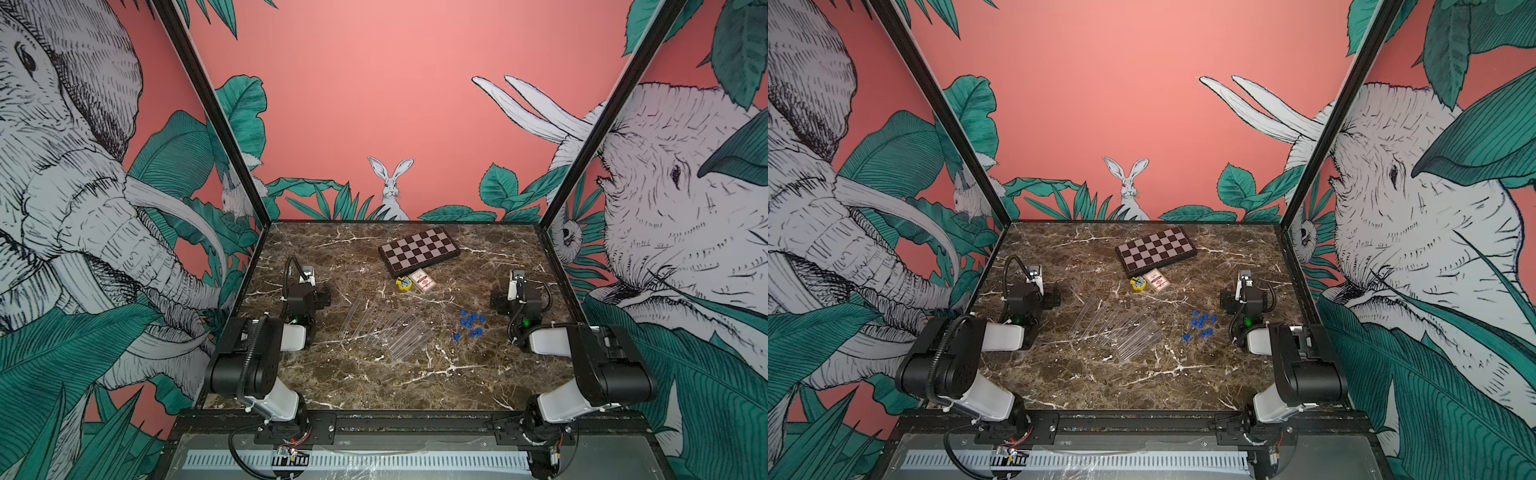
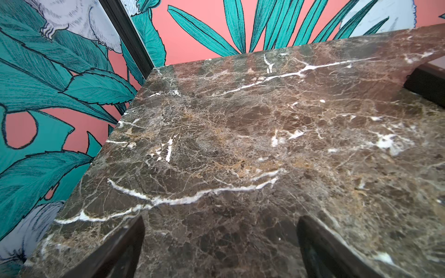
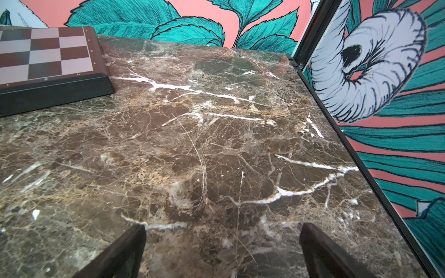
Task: Remove stoppers from test tubes
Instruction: Reset both arms
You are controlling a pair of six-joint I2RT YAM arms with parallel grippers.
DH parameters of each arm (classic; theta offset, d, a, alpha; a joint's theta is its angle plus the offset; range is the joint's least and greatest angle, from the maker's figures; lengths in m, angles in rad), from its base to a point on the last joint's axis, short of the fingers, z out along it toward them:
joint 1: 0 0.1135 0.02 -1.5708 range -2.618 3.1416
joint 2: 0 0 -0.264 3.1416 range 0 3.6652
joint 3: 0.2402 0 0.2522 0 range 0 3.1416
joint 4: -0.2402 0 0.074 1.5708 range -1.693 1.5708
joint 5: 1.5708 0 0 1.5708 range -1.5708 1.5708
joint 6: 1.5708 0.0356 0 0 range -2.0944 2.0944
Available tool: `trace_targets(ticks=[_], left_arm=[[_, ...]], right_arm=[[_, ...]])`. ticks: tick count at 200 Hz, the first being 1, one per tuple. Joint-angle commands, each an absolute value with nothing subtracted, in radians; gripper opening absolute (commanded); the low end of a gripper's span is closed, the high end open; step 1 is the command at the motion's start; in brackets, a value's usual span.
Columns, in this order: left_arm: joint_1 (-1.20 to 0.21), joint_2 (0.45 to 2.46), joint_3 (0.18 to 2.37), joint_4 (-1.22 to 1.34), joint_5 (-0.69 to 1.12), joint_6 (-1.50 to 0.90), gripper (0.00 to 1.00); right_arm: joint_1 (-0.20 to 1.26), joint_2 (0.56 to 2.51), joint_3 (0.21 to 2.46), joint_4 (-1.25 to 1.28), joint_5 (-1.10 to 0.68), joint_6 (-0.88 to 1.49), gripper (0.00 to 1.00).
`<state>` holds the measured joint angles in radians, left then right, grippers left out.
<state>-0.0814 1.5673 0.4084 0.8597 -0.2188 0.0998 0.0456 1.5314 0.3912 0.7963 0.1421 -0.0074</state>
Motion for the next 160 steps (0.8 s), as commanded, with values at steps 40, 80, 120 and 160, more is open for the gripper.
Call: trace_targets(ticks=[40,80,120,160], left_arm=[[-0.078,1.554,0.403,0.886,-0.207,0.095,1.00],[-0.080,1.554,0.403,0.887,-0.207,0.096,1.00],[-0.079,1.552,0.401,0.887,-0.207,0.095,1.00],[-0.080,1.549,0.396,0.893,-0.208,0.095,1.00]], right_arm=[[0.041,1.524,0.395,0.852,0.151,-0.004,0.99],[0.103,1.543,0.252,1.150,0.291,-0.032,0.99],[0.071,1.526,0.364,0.916,0.285,0.012,0.99],[0.076,1.529,0.383,0.883,0.289,0.007,0.99]])
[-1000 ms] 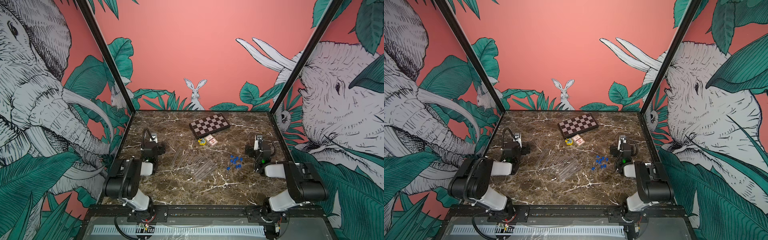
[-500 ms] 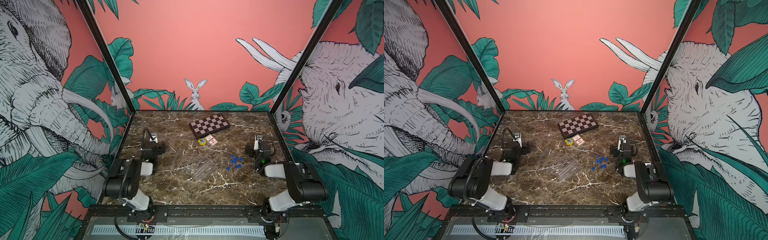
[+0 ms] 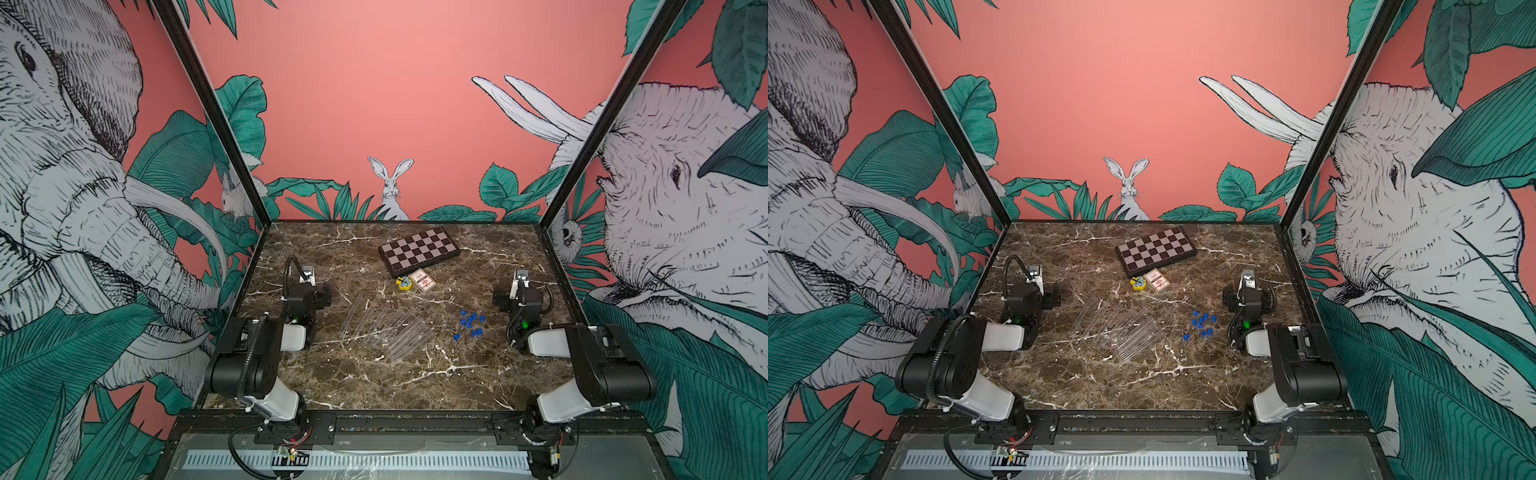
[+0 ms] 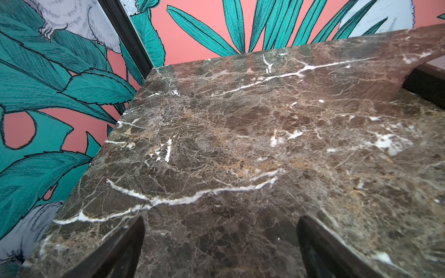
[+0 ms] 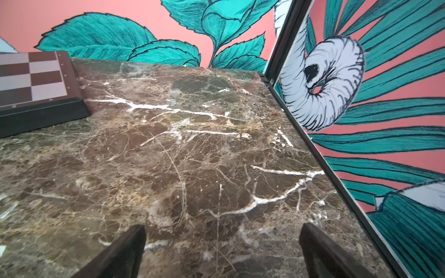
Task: Remove stoppers from test tubes
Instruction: Reset both arms
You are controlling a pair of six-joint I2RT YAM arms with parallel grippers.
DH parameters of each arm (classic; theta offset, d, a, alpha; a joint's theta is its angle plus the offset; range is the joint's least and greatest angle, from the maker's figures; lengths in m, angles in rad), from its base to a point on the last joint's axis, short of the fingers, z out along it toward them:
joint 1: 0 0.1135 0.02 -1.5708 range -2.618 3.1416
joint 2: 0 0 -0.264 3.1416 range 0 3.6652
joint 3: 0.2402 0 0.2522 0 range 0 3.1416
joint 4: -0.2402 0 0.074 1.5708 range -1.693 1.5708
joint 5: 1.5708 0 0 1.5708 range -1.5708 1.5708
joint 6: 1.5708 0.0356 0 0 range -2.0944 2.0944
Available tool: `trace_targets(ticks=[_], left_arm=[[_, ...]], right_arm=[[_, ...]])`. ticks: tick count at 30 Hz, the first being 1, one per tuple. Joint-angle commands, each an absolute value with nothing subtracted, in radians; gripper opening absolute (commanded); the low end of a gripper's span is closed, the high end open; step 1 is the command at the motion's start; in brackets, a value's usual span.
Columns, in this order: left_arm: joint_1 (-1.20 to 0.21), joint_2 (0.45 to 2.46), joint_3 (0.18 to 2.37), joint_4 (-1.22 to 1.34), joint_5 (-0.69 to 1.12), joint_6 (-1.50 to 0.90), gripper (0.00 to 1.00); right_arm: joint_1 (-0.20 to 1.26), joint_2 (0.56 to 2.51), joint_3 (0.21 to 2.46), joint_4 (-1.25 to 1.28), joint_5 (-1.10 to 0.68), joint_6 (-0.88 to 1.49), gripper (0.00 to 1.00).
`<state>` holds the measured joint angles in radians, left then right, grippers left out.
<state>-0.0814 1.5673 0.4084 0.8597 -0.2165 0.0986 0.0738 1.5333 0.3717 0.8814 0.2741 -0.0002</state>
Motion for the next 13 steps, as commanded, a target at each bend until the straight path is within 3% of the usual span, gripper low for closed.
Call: trace_targets(ticks=[1,13], left_arm=[[-0.080,1.549,0.396,0.893,-0.208,0.095,1.00],[-0.078,1.554,0.402,0.893,-0.207,0.097,1.00]], right_arm=[[0.076,1.529,0.384,0.883,0.289,0.007,0.99],[0.072,1.528,0.387,0.873,0.281,0.012,0.99]])
